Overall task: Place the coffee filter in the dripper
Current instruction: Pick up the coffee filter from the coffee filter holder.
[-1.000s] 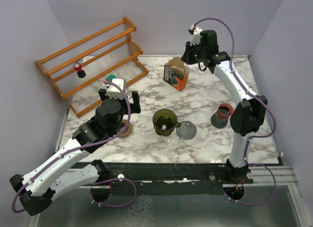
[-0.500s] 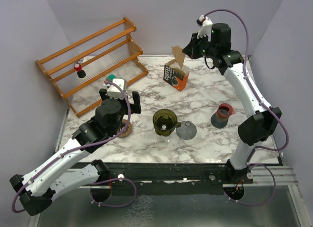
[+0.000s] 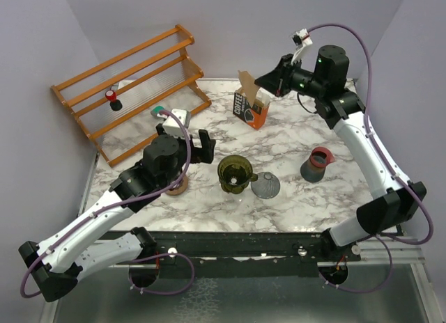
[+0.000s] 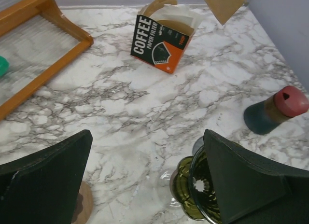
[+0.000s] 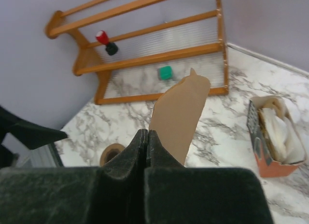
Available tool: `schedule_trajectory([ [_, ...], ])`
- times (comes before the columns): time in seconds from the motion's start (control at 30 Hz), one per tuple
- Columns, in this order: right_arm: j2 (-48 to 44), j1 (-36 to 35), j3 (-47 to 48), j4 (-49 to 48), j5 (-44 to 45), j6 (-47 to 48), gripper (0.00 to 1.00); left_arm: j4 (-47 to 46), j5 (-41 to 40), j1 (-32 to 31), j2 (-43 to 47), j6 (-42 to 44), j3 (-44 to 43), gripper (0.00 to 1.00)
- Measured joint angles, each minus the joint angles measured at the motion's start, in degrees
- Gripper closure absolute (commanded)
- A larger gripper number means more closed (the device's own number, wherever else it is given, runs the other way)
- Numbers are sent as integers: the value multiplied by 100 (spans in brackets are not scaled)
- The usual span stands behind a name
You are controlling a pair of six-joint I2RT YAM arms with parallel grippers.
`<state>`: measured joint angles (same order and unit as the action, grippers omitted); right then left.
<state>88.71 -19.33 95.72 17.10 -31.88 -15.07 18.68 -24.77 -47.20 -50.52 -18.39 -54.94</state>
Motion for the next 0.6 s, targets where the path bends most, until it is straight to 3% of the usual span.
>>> schedule_trajectory([
  [0.33, -1290, -413, -1182, -1427, -767, -1246, 99, -706, 1043, 0, -4, -988, -72, 1],
  [0.6, -1821, -743, -1794, -2579, -1093, -2260, 99, -2133, 2041, 0, 238, -1899, 546, 1],
])
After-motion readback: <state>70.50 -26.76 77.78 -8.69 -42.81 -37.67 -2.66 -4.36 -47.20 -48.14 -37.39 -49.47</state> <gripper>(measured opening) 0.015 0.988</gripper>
